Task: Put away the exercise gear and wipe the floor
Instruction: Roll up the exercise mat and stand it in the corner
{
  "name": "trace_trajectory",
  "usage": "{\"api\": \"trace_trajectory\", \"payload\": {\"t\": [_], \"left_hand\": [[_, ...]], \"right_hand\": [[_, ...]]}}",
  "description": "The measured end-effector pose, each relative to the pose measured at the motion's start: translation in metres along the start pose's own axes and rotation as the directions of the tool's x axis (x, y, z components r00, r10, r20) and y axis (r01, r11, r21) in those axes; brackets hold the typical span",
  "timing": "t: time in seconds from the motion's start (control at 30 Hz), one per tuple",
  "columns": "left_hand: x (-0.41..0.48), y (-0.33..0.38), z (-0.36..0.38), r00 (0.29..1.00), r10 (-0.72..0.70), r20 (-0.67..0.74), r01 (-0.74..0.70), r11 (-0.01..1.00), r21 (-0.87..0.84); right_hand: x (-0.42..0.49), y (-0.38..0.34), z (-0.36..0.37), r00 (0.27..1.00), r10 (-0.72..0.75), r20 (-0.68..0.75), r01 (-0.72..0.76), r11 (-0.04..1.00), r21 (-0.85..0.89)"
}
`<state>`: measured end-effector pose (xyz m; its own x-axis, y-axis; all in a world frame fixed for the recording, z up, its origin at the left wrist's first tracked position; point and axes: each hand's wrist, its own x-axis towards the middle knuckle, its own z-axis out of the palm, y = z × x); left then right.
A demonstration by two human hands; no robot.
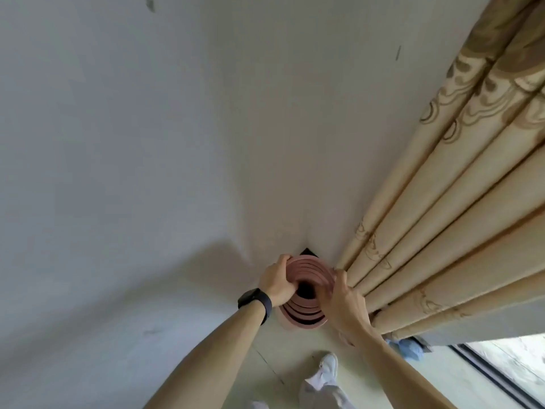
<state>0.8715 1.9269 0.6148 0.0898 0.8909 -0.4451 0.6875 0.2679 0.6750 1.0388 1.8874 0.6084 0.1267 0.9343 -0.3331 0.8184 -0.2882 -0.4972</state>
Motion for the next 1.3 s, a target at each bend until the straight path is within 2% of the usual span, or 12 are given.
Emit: {"api": "trace_trajectory", "payload": {"t": [0.2,0.4,0.63,0.7,0.73,0.8,0.87,0.93,1.03,1.07,1.17,1.3], "left_hand": [[0.096,0.023,0.016,0.998,-0.062,-0.024,0.062,0.998,-0.010],[0.190,0.006,0.047,0.990,-0.133,-0.049,0.129,0.989,-0.071],[0.293,-0.024,0.079,0.995,-0.066,-0.075,0.063,0.997,-0.048],[0.316,-0.038,0.092,0.997,0.014,-0.079,-0.011,0.999,0.033],[0.325,-0.046,0.098,0.997,0.064,-0.053,-0.055,0.987,0.148],[0.347,-0.067,0.112,0.985,0.167,0.050,-0.173,0.899,0.402],[0.365,-0.082,0.123,0.971,0.194,0.142,-0.239,0.828,0.507],[0.380,-0.089,0.132,0.962,0.209,0.177,-0.272,0.803,0.530],[0.397,-0.088,0.141,0.945,0.293,0.141,-0.321,0.766,0.557],[0.400,-0.089,0.142,0.939,0.324,0.114,-0.329,0.753,0.570],[0.402,-0.096,0.147,0.951,0.296,0.083,-0.289,0.765,0.576],[0.408,-0.091,0.141,0.965,0.195,0.175,-0.261,0.770,0.583]], "right_hand": [[0.109,0.019,0.003,1.000,-0.008,0.024,0.008,1.000,0.008],[0.207,0.042,0.034,0.997,-0.017,0.069,0.019,0.999,-0.030],[0.306,0.068,0.079,1.000,0.001,0.026,0.000,1.000,-0.019],[0.331,0.076,0.091,0.998,0.009,0.064,-0.005,0.998,-0.062],[0.343,0.081,0.097,0.995,0.013,0.095,-0.003,0.995,-0.101],[0.365,0.097,0.114,0.989,0.020,0.146,0.001,0.989,-0.146],[0.381,0.111,0.127,0.987,-0.010,0.159,0.021,0.998,-0.067],[0.392,0.118,0.131,0.990,0.000,0.139,0.006,0.999,-0.041],[0.400,0.123,0.130,0.979,-0.134,-0.153,0.096,0.968,-0.234],[0.398,0.124,0.130,0.973,-0.185,-0.141,0.140,0.950,-0.278],[0.392,0.142,0.147,0.960,-0.269,0.077,0.280,0.921,-0.271],[0.399,0.133,0.142,0.971,-0.190,0.145,0.227,0.925,-0.305]]}}
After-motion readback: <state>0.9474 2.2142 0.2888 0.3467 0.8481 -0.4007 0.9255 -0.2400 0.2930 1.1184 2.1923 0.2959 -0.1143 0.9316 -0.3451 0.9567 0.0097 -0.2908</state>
